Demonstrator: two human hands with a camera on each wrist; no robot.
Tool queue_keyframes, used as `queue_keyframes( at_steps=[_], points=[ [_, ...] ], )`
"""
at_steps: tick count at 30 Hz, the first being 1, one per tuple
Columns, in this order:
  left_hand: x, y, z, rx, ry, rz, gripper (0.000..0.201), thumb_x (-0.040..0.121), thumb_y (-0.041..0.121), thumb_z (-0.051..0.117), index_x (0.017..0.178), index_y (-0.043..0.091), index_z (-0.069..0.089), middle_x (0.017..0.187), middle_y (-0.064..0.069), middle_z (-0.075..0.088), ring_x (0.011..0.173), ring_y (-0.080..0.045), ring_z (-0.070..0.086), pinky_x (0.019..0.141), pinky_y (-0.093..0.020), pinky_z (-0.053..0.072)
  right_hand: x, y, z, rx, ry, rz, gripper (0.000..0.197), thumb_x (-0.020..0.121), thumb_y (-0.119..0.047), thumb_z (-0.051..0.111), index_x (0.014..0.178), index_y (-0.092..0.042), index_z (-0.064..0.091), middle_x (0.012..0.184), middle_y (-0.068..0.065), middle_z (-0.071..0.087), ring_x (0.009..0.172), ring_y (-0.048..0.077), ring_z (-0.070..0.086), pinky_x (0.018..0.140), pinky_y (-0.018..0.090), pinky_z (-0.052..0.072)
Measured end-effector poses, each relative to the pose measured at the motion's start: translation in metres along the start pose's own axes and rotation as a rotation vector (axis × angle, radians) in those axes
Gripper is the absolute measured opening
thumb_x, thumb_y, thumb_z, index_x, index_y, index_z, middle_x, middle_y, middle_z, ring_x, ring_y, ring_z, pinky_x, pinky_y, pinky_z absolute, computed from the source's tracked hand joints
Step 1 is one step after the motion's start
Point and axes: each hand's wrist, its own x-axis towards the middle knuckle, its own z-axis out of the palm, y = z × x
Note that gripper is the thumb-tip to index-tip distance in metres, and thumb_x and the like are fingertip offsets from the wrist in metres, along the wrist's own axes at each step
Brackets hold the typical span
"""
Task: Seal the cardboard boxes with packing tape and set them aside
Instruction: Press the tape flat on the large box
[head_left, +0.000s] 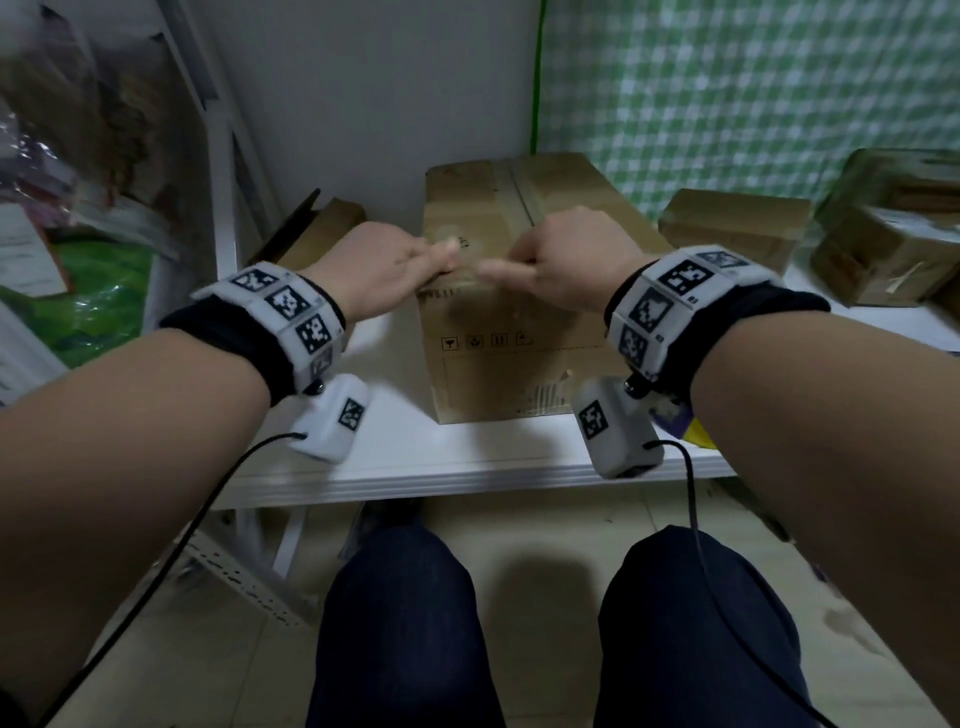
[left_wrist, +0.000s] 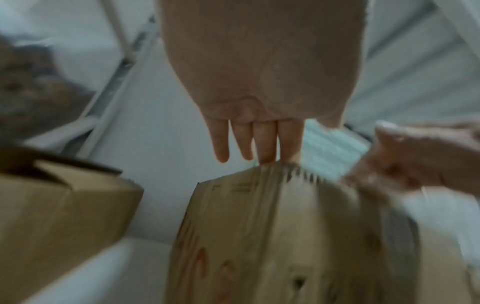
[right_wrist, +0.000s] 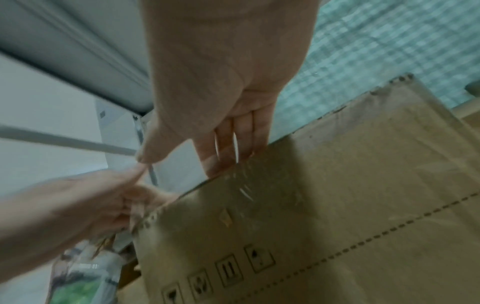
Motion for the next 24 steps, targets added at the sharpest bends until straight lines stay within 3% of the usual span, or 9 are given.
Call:
queue_keyframes(
  at_steps=[2, 4, 6, 8, 10, 13, 16, 18, 24],
  points=[
    [0.01, 0.002, -0.001, -0.173, 0.035, -0.096, 0.053, 0.096, 0.053, 0.035, 0.103, 0.017, 0.073, 0.103, -0.003, 0.07, 0.097, -0.016, 0.061, 0.081, -0.023, 0.039, 0.007, 0.005, -0.005, 0.1, 0.039, 0.058, 0.071, 0.087, -0.072, 0.03, 0.086, -0.015, 0.072, 0.068, 0.003, 0.061, 0.063, 0.016, 0.055, 0.054, 0.027, 0.04],
    [0.02, 0.005, 0.005, -0.24, 0.077, -0.135, 0.053, 0.091, 0.057, 0.045, 0.085, 0.012, 0.072, 0.087, -0.001, 0.069, 0.082, -0.015, 0.061, 0.073, -0.026, 0.043, 0.013, 0.009, -0.006, 0.101, 0.042, 0.084, 0.064, 0.091, -0.067, 0.034, 0.092, -0.016, 0.072, 0.078, 0.004, 0.066, 0.07, 0.018, 0.058, 0.057, 0.027, 0.042],
    [0.029, 0.007, 0.013, -0.213, 0.13, -0.156, 0.05, 0.085, 0.057, 0.055, 0.07, 0.01, 0.06, 0.073, -0.003, 0.063, 0.072, -0.019, 0.059, 0.064, -0.029, 0.044, 0.019, 0.014, -0.003, 0.11, -0.024, 0.094, 0.058, 0.09, -0.067, 0.037, 0.105, -0.022, 0.071, 0.097, 0.004, 0.069, 0.086, 0.02, 0.061, 0.068, 0.029, 0.045],
    [0.036, 0.009, 0.019, -0.214, 0.149, -0.169, 0.043, 0.079, 0.054, 0.065, 0.067, 0.014, 0.052, 0.079, -0.005, 0.066, 0.079, -0.02, 0.062, 0.07, -0.036, 0.05, 0.023, 0.017, -0.002, 0.131, -0.149, 0.118, 0.058, 0.088, -0.068, 0.038, 0.124, -0.03, 0.063, 0.124, 0.002, 0.063, 0.11, 0.021, 0.057, 0.086, 0.031, 0.044],
    [0.039, 0.009, 0.021, -0.229, 0.118, -0.156, 0.043, 0.073, 0.053, 0.071, 0.066, 0.018, 0.048, 0.084, -0.006, 0.066, 0.087, -0.02, 0.063, 0.077, -0.042, 0.052, 0.024, 0.019, -0.001, 0.115, -0.301, 0.134, 0.063, 0.087, -0.07, 0.036, 0.14, -0.037, 0.045, 0.147, -0.002, 0.043, 0.133, 0.023, 0.04, 0.105, 0.036, 0.032],
    [0.04, 0.006, 0.024, -0.214, 0.087, -0.115, 0.044, 0.071, 0.055, 0.072, 0.068, 0.018, 0.049, 0.072, 0.0, 0.058, 0.073, -0.016, 0.056, 0.066, -0.031, 0.046, 0.023, 0.022, 0.002, 0.084, -0.41, 0.105, 0.067, 0.087, -0.07, 0.029, 0.148, -0.042, 0.024, 0.159, -0.005, 0.018, 0.145, 0.026, 0.018, 0.114, 0.046, 0.017],
    [0.035, 0.001, 0.029, -0.196, 0.137, -0.065, 0.045, 0.072, 0.057, 0.069, 0.074, 0.015, 0.054, 0.073, 0.002, 0.055, 0.068, -0.012, 0.049, 0.059, -0.024, 0.036, 0.02, 0.024, 0.007, 0.066, -0.415, 0.062, 0.085, 0.071, -0.081, 0.022, 0.148, -0.045, 0.018, 0.16, -0.004, 0.01, 0.147, 0.028, 0.007, 0.117, 0.052, 0.011],
    [0.031, -0.001, 0.032, -0.166, 0.169, -0.041, 0.044, 0.073, 0.056, 0.068, 0.079, 0.014, 0.055, 0.079, 0.0, 0.057, 0.073, -0.013, 0.05, 0.062, -0.026, 0.036, 0.019, 0.026, 0.011, 0.047, -0.398, 0.041, 0.088, 0.067, -0.083, 0.019, 0.148, -0.047, 0.017, 0.16, -0.005, 0.01, 0.147, 0.028, 0.006, 0.117, 0.052, 0.01],
    [0.028, -0.004, 0.038, -0.055, 0.167, 0.084, 0.051, 0.082, 0.058, 0.059, 0.11, 0.016, 0.065, 0.105, -0.002, 0.063, 0.099, -0.017, 0.055, 0.08, -0.024, 0.038, 0.015, 0.027, 0.016, 0.014, -0.304, 0.005, 0.074, 0.083, -0.074, 0.027, 0.149, -0.043, 0.019, 0.159, -0.004, 0.015, 0.146, 0.027, 0.012, 0.117, 0.049, 0.015]
  ],
)
